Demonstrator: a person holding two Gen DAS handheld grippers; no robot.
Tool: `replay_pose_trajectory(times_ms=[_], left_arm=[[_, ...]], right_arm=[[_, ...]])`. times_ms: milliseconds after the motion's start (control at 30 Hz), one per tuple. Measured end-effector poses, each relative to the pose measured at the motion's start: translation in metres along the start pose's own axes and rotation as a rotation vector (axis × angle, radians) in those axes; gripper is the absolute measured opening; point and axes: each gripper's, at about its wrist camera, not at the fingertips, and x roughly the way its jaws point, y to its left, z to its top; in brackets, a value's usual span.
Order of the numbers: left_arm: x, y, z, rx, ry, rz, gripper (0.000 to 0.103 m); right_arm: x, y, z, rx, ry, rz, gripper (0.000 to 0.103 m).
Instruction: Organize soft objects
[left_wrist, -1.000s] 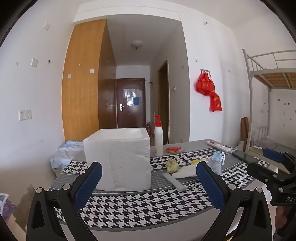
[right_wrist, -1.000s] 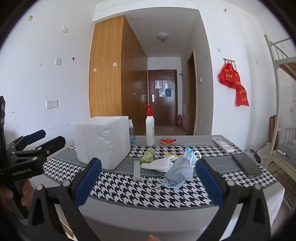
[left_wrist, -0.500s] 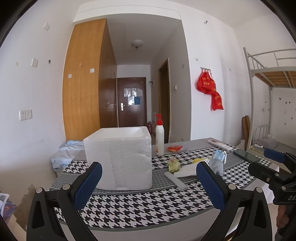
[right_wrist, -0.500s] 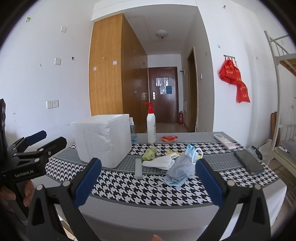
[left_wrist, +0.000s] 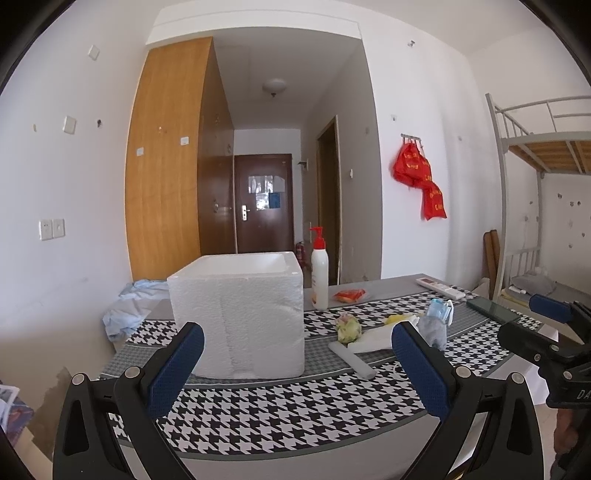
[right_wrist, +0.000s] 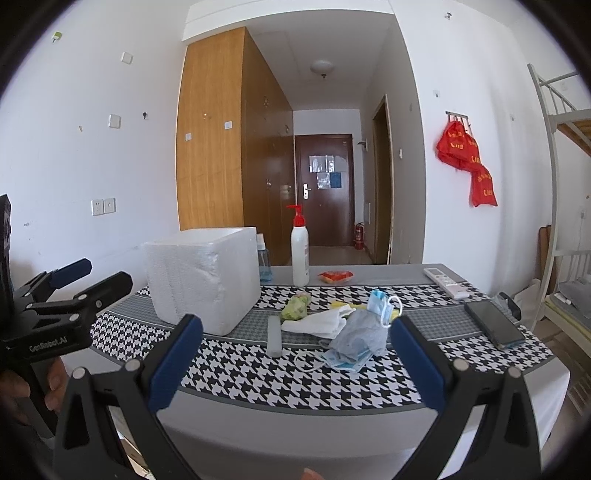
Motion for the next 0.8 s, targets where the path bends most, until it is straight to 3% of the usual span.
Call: replay_pose_trajectory(times_ms=[800], left_arm=[[0.0067,0.0079,0.0069,-0.013,0.014,0.014,0.102]], right_arm=[[0.0073,-0.0008,0.0039,-0.017,0.012,-0.001,0.103]])
